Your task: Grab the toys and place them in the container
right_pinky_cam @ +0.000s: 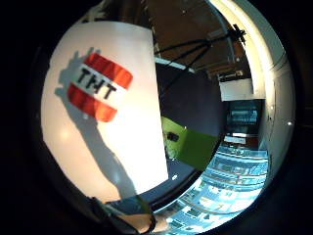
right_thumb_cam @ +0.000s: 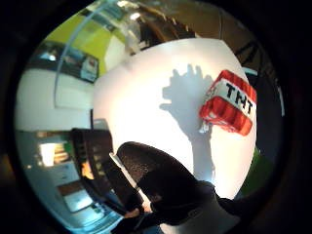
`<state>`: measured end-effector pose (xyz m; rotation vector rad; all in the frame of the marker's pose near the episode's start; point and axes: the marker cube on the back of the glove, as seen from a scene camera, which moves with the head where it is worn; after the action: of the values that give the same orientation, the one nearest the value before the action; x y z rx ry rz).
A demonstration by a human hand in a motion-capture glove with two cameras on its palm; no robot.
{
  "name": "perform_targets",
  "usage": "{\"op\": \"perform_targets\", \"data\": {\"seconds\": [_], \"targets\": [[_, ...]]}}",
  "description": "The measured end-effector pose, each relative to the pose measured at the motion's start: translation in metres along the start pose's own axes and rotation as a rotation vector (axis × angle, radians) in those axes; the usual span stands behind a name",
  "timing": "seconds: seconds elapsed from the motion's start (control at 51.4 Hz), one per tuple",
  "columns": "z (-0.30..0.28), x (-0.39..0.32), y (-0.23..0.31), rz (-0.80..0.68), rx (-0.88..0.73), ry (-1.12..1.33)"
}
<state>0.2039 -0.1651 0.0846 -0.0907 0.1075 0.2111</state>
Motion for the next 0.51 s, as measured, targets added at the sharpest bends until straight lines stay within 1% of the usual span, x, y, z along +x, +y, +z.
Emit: {"op": "perform_targets", "data": {"seconds": [0.389,0.506], "targets": [[0.09,0.023,-0.015,0.039,-0.115,-0.038],[0.102,0.023,-0.018,0.039,-0.083,-0.045]]}}
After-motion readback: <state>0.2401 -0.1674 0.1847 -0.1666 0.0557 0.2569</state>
